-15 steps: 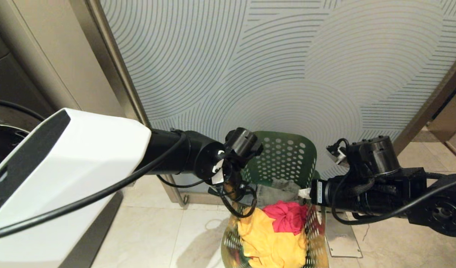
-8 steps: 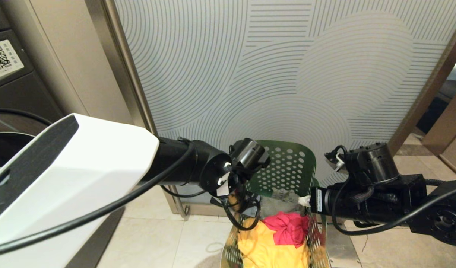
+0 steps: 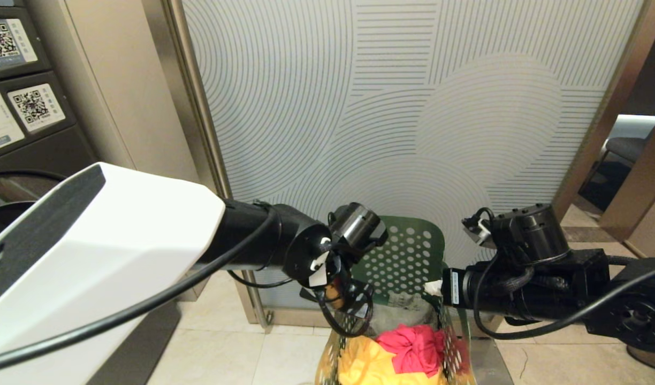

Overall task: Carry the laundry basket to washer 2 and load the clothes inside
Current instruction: Pick up the clothes basket and put it beside the washing machine

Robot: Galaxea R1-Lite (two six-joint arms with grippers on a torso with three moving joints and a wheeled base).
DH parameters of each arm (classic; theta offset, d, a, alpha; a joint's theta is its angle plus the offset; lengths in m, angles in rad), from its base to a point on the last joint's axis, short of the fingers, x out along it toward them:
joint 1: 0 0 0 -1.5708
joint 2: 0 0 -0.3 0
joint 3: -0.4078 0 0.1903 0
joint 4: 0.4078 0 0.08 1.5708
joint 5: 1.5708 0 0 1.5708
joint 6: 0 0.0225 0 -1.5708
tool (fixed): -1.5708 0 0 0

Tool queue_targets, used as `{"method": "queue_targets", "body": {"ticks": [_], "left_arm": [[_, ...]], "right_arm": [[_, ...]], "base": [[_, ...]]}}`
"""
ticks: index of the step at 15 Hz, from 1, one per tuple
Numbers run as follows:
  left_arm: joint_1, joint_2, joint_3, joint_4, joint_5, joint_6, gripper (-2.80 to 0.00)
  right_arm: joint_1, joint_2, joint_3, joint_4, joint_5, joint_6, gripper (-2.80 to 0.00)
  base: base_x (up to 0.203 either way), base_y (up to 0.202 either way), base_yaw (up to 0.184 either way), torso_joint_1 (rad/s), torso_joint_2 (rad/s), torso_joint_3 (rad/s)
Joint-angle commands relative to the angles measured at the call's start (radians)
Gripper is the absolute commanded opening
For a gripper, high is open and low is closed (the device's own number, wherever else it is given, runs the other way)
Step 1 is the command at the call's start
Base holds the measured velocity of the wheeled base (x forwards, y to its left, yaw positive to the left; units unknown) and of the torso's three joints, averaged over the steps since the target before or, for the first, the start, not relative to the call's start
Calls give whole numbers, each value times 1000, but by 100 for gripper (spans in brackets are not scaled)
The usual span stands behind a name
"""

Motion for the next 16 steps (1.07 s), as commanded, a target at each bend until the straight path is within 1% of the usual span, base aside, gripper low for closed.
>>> {"method": "queue_targets", "body": {"ticks": [1,10,11,13,14,16], "left_arm": [[4,-3,2,2,2,-2,-280],[8,-3,1,1,-5,-4,-280],[7,0,-2,1,-5,-3,-280],[7,0,-2,2,-5,-2,-280],[7,-3,1,2,-5,-2,-280],[6,-5,-1,2,-5,-2,-280]], "right_arm": [[0,27,1,-5,-6,2,-280],[2,28,11,-2,-10,0,-280],[2,25,10,2,-10,-6,-280],[1,25,23,4,-20,-62,-280],[2,25,24,2,-38,-74,-280],[2,25,17,0,-43,-75,-280]], "base": [[0,0,0,3,-1,40],[0,0,0,0,0,0],[0,0,0,0,0,0],[0,0,0,0,0,0],[0,0,0,0,0,0],[0,0,0,0,0,0]]}}
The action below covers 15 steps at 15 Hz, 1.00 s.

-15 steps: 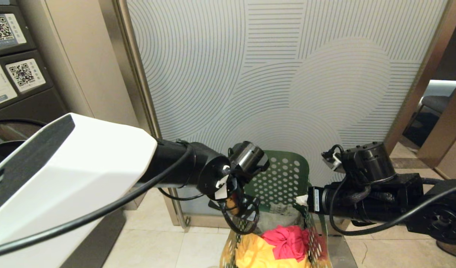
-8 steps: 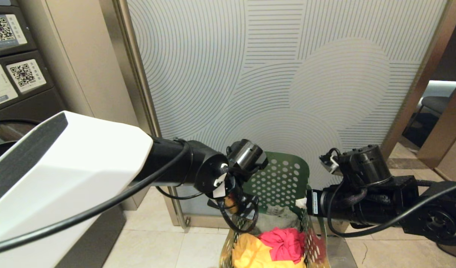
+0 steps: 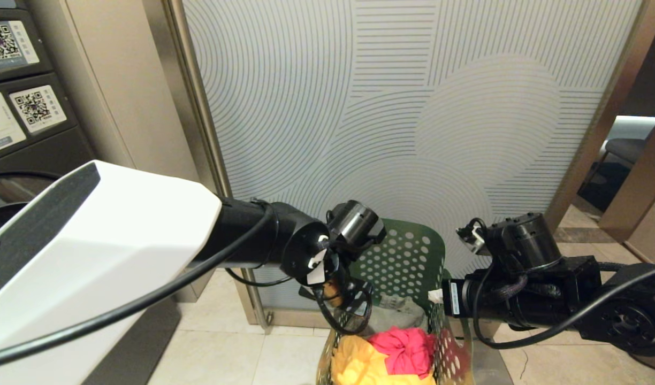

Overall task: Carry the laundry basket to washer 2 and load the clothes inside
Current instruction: Pick up the clothes basket and put it beside the washing machine

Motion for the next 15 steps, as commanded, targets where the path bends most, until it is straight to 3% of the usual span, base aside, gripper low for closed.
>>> {"method": "queue_targets", "body": {"ticks": [1,9,15], "left_arm": [[-1,1,-1,2,1,-2,-280],[0,10,-4,2,-2,1,-280],[-1,11,-4,0,-3,1,-280]], "right_arm": [[1,1,-7,-2,0,3,-280],[-7,15,-6,0,-2,2,-280],[-8,13,-3,0,-2,3,-280]], "base": [[0,0,0,0,0,0],[0,-1,8,0,-1,0],[1,-10,162,1,4,0]]}}
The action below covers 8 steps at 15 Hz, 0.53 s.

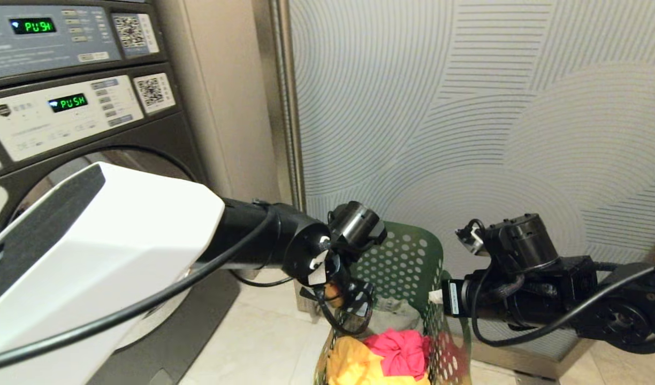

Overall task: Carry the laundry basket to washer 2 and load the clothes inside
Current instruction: Pick up the clothes basket and put it beside the washing machine

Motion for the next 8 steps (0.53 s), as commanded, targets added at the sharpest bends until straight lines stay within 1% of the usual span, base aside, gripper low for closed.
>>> {"method": "queue_targets", "body": {"ticks": [1,8], "left_arm": [[1,3,1,3,1,-2,-280],[1,3,1,2,1,-2,-280]], "right_arm": [[0,0,0,-3,0,3,-280],[0,0,-3,-1,0,4,-280]], "base": [[5,-13,177,3,-1,2],[2,-6,176,2,3,1]]}}
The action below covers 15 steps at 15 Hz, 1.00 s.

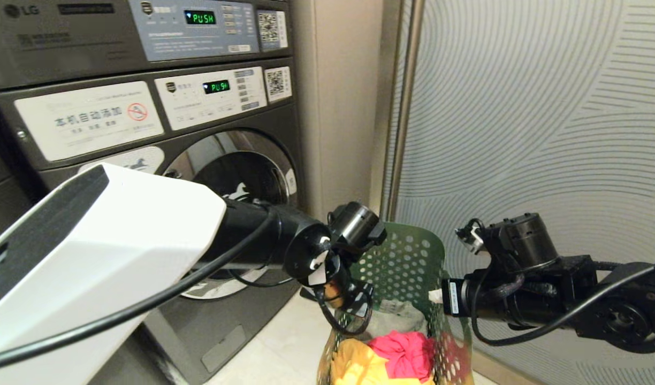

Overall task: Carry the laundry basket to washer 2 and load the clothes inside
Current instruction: Pick up the clothes basket and put it beside the washing machine

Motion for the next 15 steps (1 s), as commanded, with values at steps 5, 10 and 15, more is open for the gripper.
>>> {"method": "queue_targets", "body": {"ticks": [5,10,15], "left_arm": [[0,0,-2,2,2,-2,-280],[-2,-3,-2,2,5,-2,-280],[-6,-3,0,4,8,-2,-280]], "right_arm": [[0,-5,4,-2,-1,4,-280],[0,-12,6,-2,-1,4,-280],[0,-13,10,-2,0,6,-280]], "base": [[2,-9,173,3,0,3],[1,-10,176,2,2,3],[1,-9,176,3,2,2]]}}
